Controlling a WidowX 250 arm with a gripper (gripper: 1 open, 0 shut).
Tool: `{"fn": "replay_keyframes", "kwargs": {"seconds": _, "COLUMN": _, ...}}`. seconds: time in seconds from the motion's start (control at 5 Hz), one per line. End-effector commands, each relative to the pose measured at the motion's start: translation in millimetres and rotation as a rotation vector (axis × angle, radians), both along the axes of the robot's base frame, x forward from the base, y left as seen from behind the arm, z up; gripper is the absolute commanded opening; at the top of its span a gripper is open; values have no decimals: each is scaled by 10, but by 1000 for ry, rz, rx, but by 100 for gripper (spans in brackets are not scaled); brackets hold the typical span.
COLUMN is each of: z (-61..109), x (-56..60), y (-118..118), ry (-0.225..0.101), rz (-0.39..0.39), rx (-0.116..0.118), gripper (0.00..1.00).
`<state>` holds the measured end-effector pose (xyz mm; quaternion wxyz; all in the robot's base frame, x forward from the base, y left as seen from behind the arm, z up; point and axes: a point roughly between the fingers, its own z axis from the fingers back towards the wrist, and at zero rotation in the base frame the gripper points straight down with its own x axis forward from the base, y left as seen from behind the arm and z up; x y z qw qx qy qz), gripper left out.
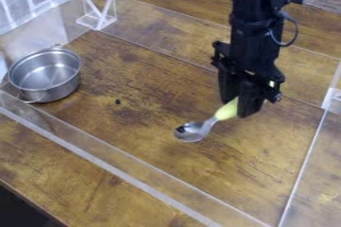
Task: Move the green spoon to the right
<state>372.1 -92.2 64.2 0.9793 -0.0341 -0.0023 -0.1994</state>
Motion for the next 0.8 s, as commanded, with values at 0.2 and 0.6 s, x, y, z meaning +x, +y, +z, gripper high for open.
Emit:
{"fn": "replay_keyframes", "kwargs": {"seconds": 0.2, "z": 327, "x": 307, "y": 41, "ry": -47, "rz": -8, "rx": -17, "gripper": 0}}
{"fn": "replay_keyframes", "kwargs": {"seconds": 0.6, "z": 374, "x": 424, "y": -4, "ry": -5, "rz": -91, "rx": -29, "gripper": 0}}
